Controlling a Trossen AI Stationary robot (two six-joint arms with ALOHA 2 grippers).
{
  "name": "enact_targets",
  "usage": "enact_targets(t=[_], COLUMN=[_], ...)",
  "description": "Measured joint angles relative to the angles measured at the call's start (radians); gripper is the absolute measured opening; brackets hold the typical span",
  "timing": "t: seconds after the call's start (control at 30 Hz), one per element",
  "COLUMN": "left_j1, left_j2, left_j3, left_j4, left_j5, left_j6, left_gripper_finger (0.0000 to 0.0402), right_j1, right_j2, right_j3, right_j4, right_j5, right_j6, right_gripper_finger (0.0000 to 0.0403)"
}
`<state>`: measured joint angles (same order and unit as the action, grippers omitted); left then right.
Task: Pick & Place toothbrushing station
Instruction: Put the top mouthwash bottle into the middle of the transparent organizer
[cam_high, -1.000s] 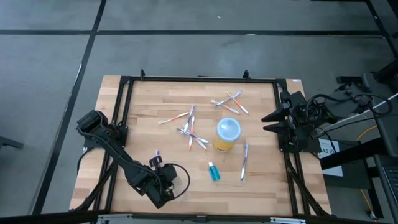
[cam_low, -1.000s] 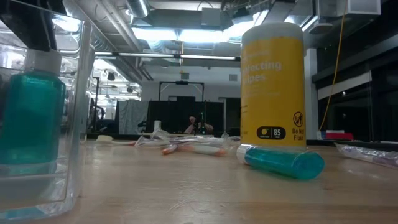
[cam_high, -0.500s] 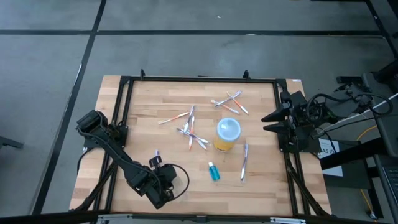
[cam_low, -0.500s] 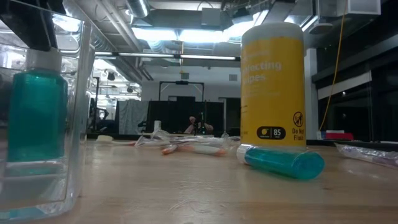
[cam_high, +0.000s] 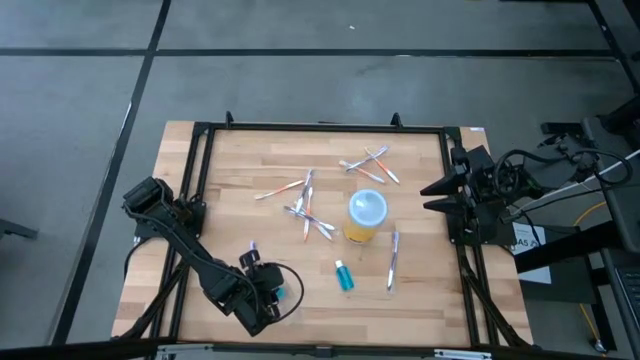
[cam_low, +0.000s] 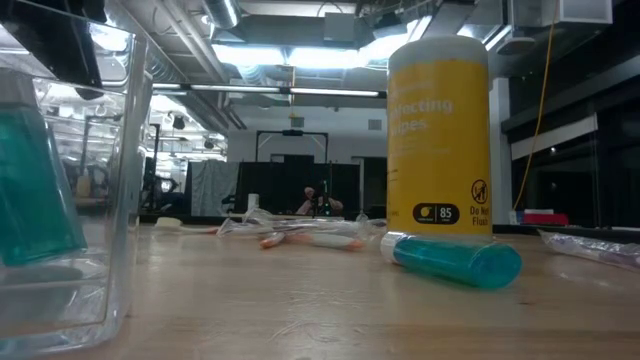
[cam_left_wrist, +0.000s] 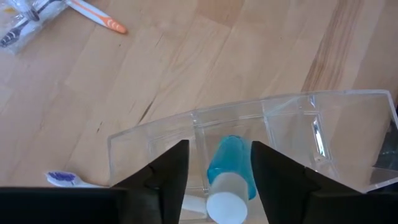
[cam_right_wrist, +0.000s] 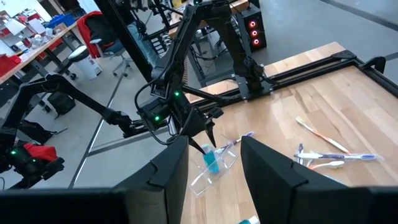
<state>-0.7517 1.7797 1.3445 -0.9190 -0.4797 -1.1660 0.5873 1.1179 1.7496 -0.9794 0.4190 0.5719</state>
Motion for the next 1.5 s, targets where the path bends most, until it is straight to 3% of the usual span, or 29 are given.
enact_targets(t=[0.37,0.47,0.57,0.67,1.0,1.5], left_j1=[-0.001,-0.010,-0.016,-0.015,-0.011,-0.011], left_j2=[-0.065,-0.109,-0.137,-0.140,-0.086,-0.074], left_j3=[0.000,0.000,0.000,0.000,0.000,-0.007], left_j4=[-0.052,-0.110,-0.173,-0.154,-0.102,-0.094], left_j5=[0.012,0.017,0.036,0.073,0.124,0.152], left_j6=[-0.051,-0.155,-0.354,-0.461,-0.492,-0.473], left_gripper_finger=[0.0172,0.0175,0.0180,0.0184,0.0169,0.0091], right_j1=[0.000,0.000,0.000,0.000,0.002,0.065], right_j2=[0.000,0.000,0.002,0.006,0.008,0.008], right_j3=[0.000,0.000,0.000,0.000,0.001,0.001], right_j4=[0.006,0.008,0.008,0.008,0.018,0.023], right_j5=[0.008,0.008,0.011,0.011,0.011,0.089], right_j6=[0.004,0.003,-0.004,-0.015,-0.037,-0.029], right_gripper_finger=[0.0151,0.0151,0.0151,0.0151,0.0151,0.0151])
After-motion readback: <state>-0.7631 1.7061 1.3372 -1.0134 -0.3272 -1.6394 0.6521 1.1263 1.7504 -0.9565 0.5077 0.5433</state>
